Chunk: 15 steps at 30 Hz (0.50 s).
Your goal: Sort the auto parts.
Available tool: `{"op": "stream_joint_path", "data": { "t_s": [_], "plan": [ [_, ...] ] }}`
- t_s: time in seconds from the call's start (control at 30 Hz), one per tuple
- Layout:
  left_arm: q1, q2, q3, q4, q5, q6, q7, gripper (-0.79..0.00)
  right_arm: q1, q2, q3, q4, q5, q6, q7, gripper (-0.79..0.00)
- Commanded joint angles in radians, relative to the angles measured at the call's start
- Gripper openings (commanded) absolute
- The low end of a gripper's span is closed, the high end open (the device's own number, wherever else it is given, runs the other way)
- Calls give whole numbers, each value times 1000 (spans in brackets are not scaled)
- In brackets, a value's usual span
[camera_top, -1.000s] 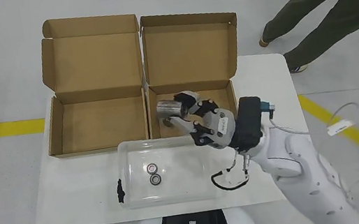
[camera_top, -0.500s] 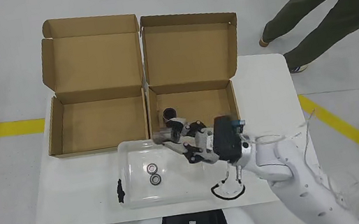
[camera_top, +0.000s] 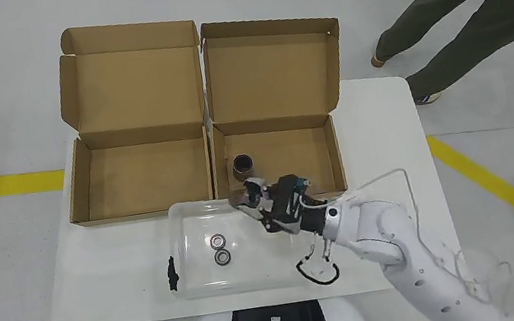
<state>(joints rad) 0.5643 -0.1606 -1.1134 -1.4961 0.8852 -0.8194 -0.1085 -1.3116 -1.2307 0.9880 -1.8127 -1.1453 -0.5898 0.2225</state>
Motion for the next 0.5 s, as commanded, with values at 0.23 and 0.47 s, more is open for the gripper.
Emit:
{"op": "stream_joint_path", "data": {
  "t_s": [0.23, 0.47],
  "plan": [
    [0, 0, 0, 0, 0, 0, 0, 0, 7, 2, 38, 48, -15, 120, 63, -785],
    [0, 0, 0, 0, 0, 0, 0, 0, 62, -9, 20, 111, 11, 165, 79, -785]
  ]
}}
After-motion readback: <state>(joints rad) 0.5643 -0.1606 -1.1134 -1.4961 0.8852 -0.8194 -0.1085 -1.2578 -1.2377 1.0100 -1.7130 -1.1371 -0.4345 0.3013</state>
